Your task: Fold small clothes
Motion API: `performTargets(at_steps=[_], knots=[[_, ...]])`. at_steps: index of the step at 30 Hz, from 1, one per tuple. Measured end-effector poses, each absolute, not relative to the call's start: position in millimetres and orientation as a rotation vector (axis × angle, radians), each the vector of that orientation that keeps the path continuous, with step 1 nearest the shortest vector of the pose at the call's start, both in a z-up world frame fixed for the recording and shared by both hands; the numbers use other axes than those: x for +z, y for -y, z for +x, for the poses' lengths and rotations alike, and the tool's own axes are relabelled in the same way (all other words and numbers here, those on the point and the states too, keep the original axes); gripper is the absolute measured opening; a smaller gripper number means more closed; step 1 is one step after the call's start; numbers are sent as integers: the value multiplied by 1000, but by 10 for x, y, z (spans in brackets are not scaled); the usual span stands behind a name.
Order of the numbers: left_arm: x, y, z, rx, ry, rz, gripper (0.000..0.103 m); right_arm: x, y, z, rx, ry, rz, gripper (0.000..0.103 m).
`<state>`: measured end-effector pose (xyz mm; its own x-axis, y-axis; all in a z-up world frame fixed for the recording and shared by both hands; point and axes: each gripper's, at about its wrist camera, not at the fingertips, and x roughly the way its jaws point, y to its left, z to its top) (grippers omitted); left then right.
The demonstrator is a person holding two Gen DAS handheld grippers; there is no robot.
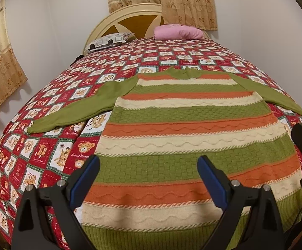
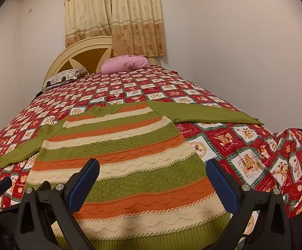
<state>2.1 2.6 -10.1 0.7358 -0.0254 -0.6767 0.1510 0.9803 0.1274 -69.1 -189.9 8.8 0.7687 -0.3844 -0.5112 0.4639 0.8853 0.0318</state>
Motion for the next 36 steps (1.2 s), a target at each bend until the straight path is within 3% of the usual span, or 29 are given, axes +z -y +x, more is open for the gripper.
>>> performTargets(at_steps=[36], knots=[[-223, 45, 146, -99, -780, 181, 97, -26, 1975, -555, -472, -568, 174, 102]])
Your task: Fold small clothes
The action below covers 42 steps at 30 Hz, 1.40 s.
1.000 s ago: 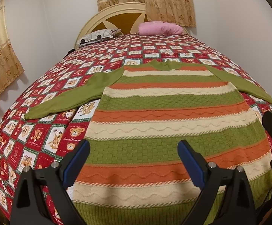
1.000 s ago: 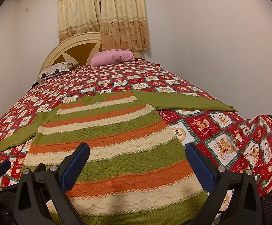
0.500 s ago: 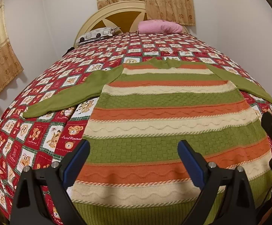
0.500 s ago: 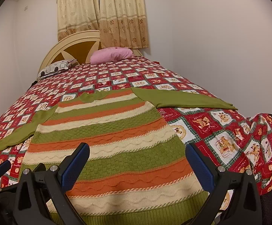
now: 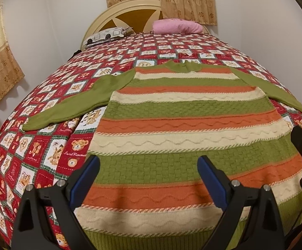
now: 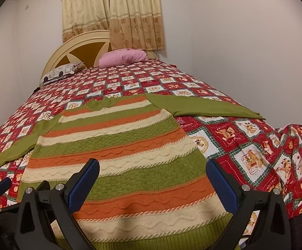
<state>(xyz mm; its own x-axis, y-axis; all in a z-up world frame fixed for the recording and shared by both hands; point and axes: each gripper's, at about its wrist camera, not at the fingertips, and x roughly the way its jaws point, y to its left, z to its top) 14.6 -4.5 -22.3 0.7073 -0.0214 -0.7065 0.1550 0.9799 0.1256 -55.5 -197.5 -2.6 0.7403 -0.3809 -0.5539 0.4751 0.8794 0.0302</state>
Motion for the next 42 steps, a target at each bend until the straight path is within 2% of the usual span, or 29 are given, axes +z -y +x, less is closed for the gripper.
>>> performTargets(at_steps=[31, 35, 42], knots=[[-280, 191, 544, -130, -815, 183, 97, -196, 2104, -49, -476, -662, 168, 102], [-240, 31, 791, -157, -808, 99, 100, -144, 2383, -7, -504, -649, 204, 102], [-355, -208, 1350, -47, -758, 34, 100, -19, 3563, -32, -625, -588, 370, 101]])
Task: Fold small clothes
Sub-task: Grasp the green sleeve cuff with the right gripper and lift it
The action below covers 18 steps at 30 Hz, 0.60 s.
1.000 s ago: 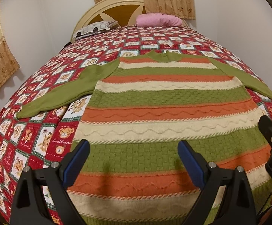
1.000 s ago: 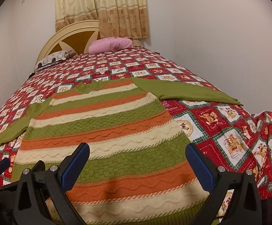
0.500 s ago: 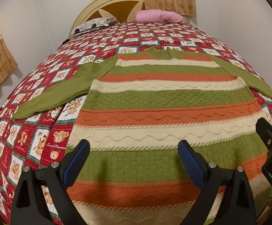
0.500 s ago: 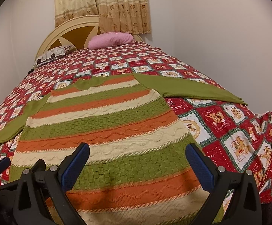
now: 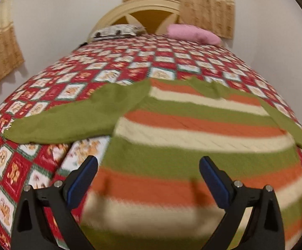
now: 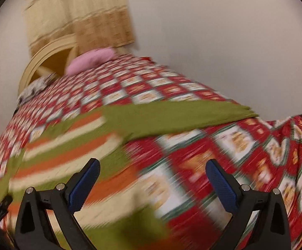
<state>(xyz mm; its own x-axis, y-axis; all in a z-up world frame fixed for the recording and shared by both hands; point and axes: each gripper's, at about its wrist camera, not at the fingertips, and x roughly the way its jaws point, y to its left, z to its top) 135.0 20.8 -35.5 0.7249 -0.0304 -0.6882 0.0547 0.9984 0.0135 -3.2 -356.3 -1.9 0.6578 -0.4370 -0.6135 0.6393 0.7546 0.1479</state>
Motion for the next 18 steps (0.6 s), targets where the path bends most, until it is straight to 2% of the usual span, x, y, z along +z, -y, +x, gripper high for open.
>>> performTargets(at_steps=[2, 4, 6, 8, 12, 16, 17, 18], knots=[[-464, -248, 1466, -6, -759, 44, 100, -30, 4047, -51, -662, -583, 461, 100], [-576, -301, 1518, 18, -776, 43, 100, -77, 4602, -130, -727, -573, 593, 91], [-665, -356, 1575, 14, -838, 7, 100, -161, 5004, -174, -756, -593, 698, 75], [-668, -409, 1587, 12, -844, -32, 100, -331, 5472, -240, -799, -614, 833, 69], [-766, -433, 1638, 7, -903, -68, 101, -635, 5932, -304, -871, -619, 984, 68], [-791, -399, 1656, 12, -914, -62, 103, -661, 6107, -181, -894, -604, 952, 68], [-795, -386, 1655, 13, -915, -56, 103, -683, 6146, -165, -897, -605, 960, 65], [-797, -384, 1655, 13, -916, -54, 103, -707, 6174, -127, -910, -622, 955, 52]])
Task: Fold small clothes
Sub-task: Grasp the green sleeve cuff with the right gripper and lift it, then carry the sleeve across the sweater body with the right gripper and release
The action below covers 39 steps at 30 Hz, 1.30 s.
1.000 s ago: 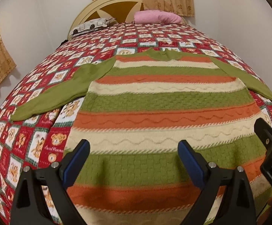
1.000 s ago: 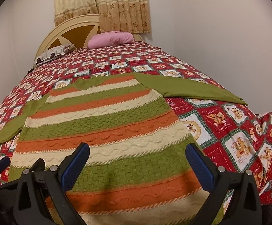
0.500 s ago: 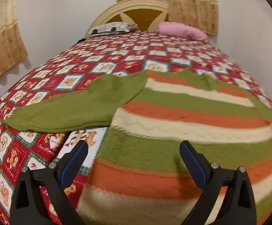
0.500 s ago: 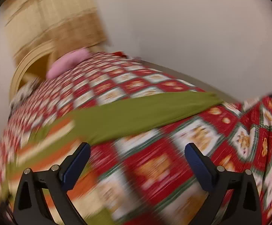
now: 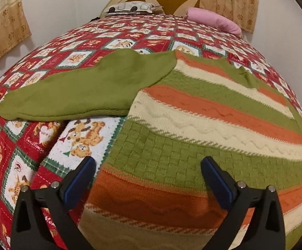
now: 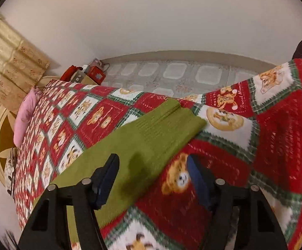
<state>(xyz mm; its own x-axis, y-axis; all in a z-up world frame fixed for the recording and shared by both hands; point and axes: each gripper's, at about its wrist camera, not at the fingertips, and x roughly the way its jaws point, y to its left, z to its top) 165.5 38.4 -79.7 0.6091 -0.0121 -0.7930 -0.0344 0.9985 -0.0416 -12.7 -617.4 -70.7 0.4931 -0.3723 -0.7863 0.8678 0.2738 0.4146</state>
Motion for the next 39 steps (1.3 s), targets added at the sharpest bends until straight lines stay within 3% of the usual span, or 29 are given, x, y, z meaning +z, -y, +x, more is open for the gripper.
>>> performTargets(at_steps=[1, 2, 6, 13, 22, 31, 39], knots=[[-800, -393, 1661, 11, -915, -57, 103, -719, 6184, -105, -923, -639, 934, 43], [-801, -398, 1666, 8, -916, -61, 103, -725, 6190, -84, -942, -662, 907, 27], [-802, -404, 1667, 3, -916, -68, 103, -693, 6268, -136, -904, -662, 883, 7], [-802, -419, 1671, -2, -913, -77, 103, -16, 5793, -90, -789, -570, 715, 7], [-797, -447, 1656, -15, -905, -100, 103, 670, 4038, 851, -487, -596, 414, 7], [-791, -493, 1657, -33, -894, -131, 103, 263, 2199, 2087, -147, -711, 341, 6], [-786, -528, 1649, -48, -885, -161, 103, -373, 1302, 2796, 59, -846, 348, 6]])
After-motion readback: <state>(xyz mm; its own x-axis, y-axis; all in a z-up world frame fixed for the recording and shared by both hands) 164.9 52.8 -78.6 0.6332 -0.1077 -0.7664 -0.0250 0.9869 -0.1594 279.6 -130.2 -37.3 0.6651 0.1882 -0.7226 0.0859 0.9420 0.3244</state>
